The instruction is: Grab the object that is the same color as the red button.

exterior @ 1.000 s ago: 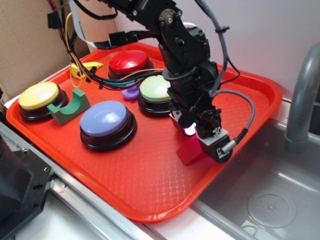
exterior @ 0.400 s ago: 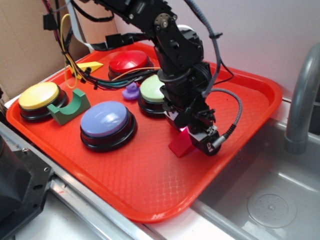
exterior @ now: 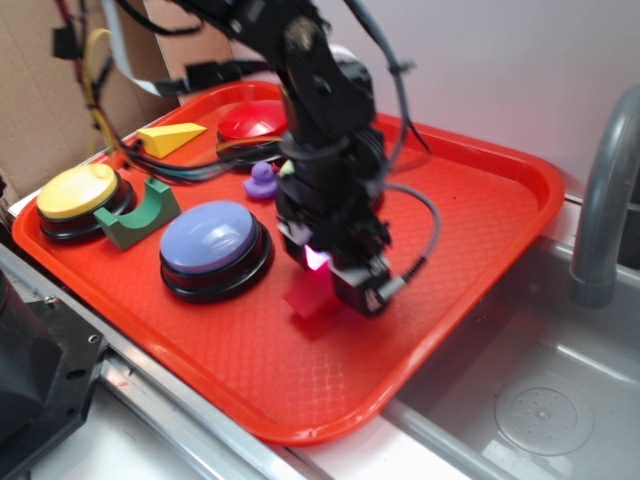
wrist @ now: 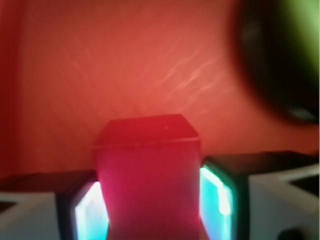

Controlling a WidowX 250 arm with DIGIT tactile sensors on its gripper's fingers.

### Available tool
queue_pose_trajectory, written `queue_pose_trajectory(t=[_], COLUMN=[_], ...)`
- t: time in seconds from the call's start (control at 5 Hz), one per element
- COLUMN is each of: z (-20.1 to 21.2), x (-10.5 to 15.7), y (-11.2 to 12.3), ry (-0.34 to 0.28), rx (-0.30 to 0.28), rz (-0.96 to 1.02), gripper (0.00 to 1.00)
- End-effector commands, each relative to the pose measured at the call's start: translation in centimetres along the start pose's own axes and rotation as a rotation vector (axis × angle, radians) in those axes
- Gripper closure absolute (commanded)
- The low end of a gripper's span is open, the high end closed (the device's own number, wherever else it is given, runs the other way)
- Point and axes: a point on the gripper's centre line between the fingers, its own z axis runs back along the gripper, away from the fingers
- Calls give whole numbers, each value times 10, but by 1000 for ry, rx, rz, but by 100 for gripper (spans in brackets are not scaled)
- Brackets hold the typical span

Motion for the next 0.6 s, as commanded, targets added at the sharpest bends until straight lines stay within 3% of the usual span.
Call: queue_pose_trajectory(t=[0.0, 0.2, 0.4], z=[87, 99, 101], x=[-27, -35, -39], y=[17, 28, 36], ry=[-97, -64, -81], rx=[8, 54, 36], rz=[124, 169, 234], gripper=[100, 100, 100])
